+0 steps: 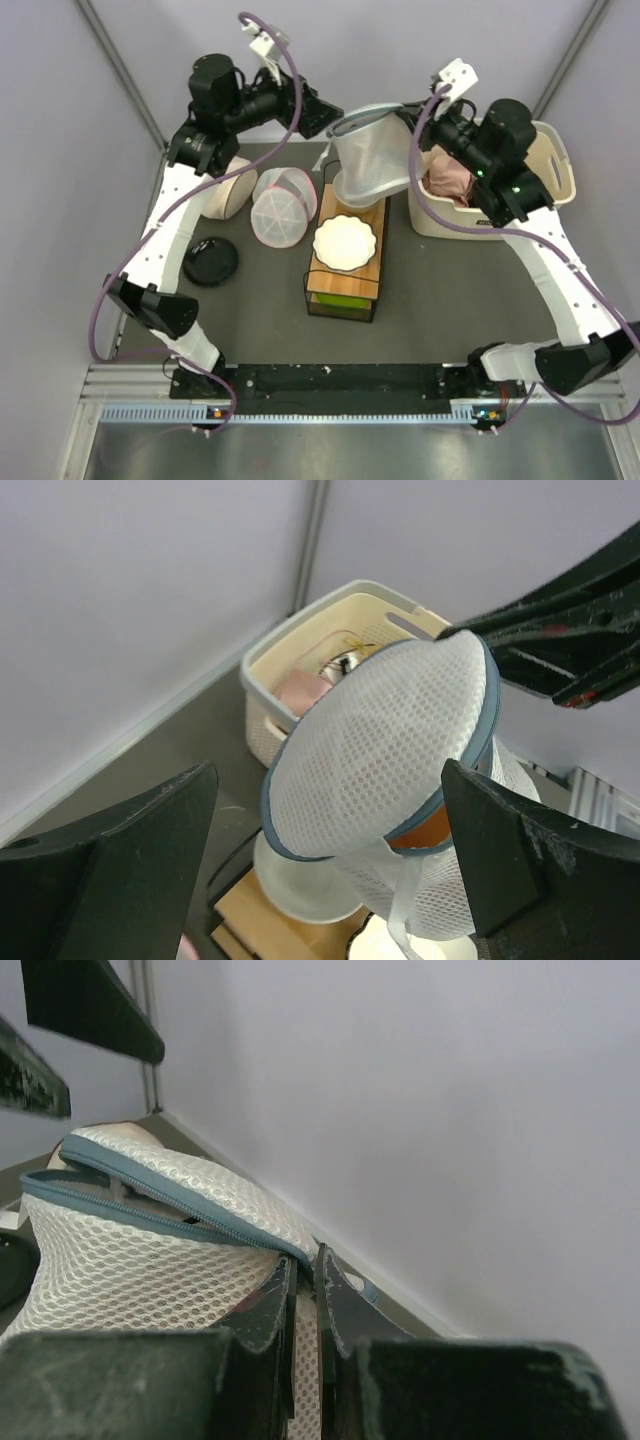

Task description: Unzip the laundry bag and remove the bra

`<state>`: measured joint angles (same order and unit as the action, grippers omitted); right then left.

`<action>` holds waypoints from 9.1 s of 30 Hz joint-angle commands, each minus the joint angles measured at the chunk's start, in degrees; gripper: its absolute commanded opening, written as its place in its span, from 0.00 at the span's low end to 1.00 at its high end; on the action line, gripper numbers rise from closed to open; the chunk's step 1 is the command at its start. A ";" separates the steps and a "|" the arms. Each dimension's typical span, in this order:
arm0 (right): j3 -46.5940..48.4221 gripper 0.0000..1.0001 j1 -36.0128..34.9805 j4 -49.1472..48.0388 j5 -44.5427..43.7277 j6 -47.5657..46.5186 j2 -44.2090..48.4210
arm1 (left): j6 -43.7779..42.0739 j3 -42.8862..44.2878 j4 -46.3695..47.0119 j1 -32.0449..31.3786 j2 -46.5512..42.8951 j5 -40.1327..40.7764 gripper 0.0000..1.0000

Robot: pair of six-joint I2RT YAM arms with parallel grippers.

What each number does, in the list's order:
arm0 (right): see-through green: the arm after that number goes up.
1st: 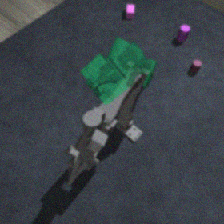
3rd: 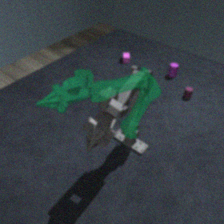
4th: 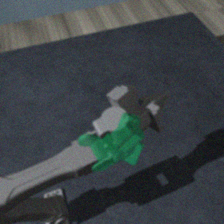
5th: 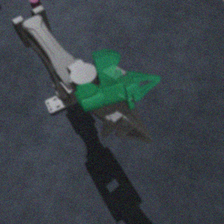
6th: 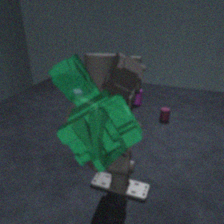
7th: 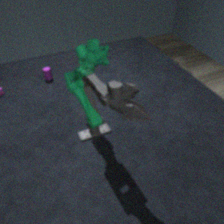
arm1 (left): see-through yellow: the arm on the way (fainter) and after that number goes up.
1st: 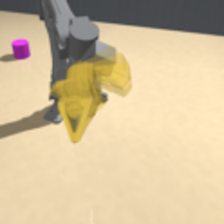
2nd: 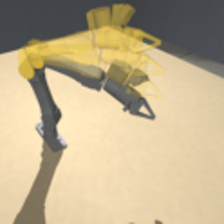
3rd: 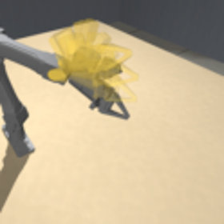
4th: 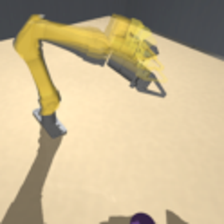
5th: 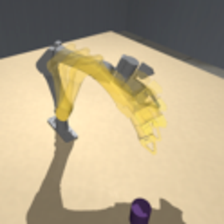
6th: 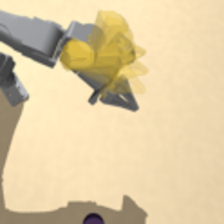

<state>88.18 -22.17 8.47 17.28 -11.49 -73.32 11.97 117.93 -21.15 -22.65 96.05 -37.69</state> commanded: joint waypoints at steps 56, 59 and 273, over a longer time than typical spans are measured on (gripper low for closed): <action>12.90 0.51 -19.13 -0.65 -9.10 -1.70 -9.84 | -18.91 0.99 -23.68 1.29 -9.47 12.65 0.00; 11.23 0.74 -19.13 -0.30 -10.24 -1.00 -7.46 | -17.51 -1.29 -20.44 3.31 -11.49 11.42 0.00; -41.68 0.42 -22.30 -4.16 1.44 38.28 14.52 | -10.30 -66.78 18.16 -9.60 -30.75 -3.53 0.00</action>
<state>47.31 -45.89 6.87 13.78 23.29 -62.76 1.96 51.40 -8.60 -32.36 68.16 -39.22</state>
